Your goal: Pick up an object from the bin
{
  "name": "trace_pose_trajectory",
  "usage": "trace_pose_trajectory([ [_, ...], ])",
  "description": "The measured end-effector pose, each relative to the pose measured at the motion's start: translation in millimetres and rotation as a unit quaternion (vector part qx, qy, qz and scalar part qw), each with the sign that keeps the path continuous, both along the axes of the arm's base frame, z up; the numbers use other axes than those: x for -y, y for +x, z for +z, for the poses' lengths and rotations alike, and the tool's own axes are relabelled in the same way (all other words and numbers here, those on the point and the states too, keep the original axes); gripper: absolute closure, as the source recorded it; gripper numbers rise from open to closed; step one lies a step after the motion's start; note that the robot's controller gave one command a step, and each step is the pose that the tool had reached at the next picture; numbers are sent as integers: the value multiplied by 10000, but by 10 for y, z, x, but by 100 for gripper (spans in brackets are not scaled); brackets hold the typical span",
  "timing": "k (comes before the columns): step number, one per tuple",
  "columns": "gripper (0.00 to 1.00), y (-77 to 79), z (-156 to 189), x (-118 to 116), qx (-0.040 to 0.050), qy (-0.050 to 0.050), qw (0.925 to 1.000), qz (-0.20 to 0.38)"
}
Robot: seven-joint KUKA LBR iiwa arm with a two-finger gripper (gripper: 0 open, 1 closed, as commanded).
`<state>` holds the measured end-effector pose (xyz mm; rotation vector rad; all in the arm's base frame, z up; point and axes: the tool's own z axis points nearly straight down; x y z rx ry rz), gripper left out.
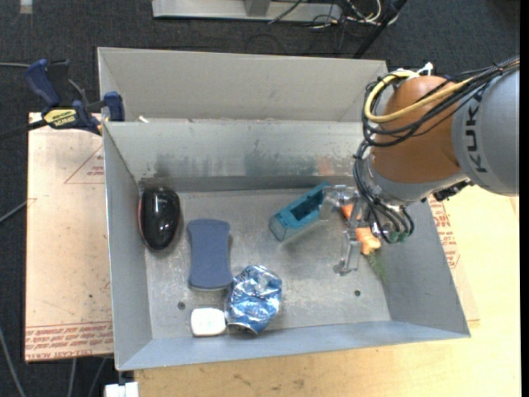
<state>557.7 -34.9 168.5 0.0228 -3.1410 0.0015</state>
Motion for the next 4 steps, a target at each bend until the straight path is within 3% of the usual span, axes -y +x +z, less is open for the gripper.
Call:
trace_pose_trajectory([
  [1,0,-21,-194,-163,10,28,9999,146],
  [2,0,350,-445,-242,19,-2,9998,217],
  [3,0,276,-682,-376,60,15,9993,381],
  [4,0,185,-777,-470,166,-36,9970,749],
])
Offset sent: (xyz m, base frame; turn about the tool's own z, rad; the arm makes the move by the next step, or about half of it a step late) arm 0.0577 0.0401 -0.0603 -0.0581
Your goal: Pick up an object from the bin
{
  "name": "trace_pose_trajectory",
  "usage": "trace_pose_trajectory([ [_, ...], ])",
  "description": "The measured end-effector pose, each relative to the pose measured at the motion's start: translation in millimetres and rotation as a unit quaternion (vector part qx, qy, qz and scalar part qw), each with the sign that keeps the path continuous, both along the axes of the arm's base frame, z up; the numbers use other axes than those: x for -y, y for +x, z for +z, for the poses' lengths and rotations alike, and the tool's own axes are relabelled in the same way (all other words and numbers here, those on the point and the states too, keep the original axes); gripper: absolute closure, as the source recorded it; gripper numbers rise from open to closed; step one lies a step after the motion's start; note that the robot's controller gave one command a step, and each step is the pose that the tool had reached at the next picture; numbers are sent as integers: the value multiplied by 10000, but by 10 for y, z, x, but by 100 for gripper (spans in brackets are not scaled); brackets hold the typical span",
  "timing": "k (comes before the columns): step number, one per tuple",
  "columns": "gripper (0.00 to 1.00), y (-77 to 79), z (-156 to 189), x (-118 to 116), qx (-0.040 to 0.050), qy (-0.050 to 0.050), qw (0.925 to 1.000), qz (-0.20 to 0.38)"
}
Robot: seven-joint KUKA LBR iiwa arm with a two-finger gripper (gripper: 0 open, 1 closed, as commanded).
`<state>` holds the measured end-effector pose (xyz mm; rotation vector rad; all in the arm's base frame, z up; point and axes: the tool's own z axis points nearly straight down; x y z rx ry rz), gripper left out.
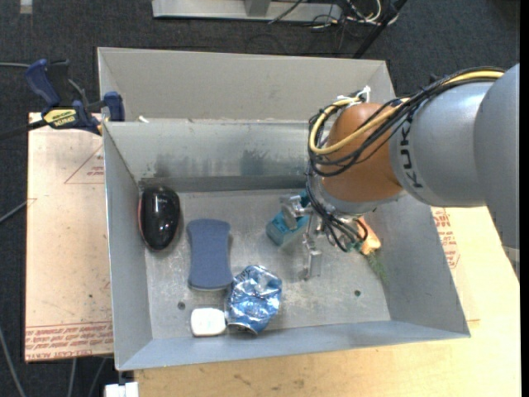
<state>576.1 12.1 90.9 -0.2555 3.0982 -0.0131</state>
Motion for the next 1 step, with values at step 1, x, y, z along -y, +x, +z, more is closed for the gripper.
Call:
trace_pose_trajectory([
  [1,0,391,-110,205,-76,45,9996,268],
])
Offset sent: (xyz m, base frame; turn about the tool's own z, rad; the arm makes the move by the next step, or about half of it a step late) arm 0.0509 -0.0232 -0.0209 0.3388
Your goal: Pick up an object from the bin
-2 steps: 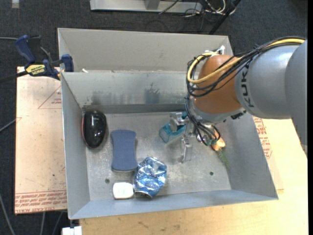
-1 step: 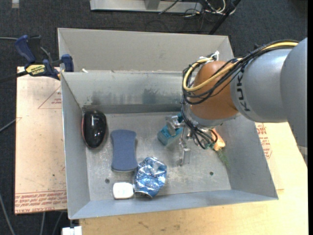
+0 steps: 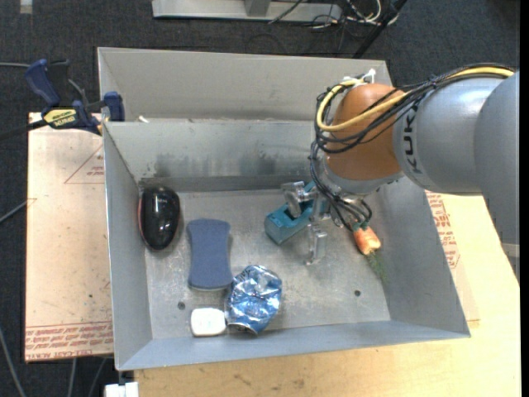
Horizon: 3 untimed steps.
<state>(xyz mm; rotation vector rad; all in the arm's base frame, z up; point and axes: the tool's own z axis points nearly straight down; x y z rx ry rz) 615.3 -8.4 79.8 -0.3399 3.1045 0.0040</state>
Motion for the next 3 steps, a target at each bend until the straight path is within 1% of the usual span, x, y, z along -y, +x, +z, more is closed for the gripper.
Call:
trace_pose_trajectory([
  [1,100,192,-10,25,201,25,9807,-1945],
  [2,100,192,-10,25,201,24,9807,-1942],
  [3,100,131,291,23,111,10,9812,-1929],
])
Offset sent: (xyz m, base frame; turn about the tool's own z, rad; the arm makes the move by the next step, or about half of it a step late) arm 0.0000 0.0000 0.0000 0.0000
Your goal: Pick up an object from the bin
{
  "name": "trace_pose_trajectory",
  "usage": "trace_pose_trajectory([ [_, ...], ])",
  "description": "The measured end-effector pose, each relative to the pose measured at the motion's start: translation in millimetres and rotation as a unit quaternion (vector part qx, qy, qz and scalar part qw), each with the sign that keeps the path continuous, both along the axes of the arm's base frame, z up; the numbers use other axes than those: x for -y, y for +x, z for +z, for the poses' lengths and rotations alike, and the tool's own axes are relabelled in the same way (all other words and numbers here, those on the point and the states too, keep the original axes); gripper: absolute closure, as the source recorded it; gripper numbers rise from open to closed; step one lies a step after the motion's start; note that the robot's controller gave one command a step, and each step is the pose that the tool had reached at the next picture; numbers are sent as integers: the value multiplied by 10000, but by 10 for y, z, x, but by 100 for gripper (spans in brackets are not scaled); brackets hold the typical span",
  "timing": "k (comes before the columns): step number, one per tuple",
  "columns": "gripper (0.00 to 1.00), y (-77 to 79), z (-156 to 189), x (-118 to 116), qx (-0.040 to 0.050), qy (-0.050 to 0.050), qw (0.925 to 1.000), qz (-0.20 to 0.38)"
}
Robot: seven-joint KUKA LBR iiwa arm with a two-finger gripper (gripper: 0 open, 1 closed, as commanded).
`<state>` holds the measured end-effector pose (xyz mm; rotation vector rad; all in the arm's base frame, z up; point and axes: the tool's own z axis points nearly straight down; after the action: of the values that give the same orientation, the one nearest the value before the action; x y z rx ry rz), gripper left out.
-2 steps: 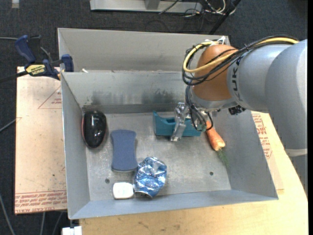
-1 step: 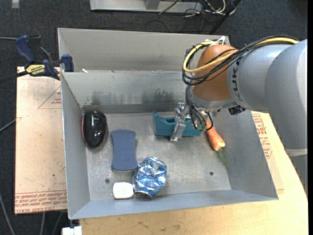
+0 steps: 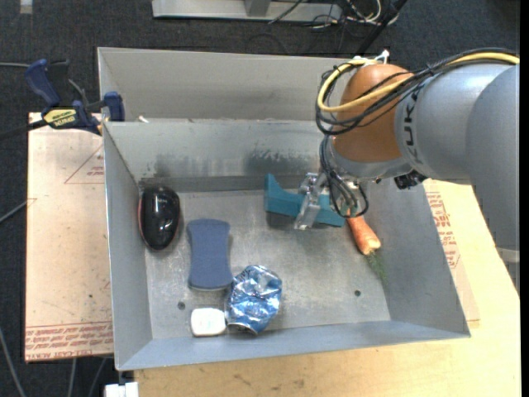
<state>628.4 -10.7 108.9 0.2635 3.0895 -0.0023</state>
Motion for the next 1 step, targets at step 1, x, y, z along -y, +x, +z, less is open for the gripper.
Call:
trace_pose_trajectory([
  [1,100,21,573,20,39,-10,9999,130],
])
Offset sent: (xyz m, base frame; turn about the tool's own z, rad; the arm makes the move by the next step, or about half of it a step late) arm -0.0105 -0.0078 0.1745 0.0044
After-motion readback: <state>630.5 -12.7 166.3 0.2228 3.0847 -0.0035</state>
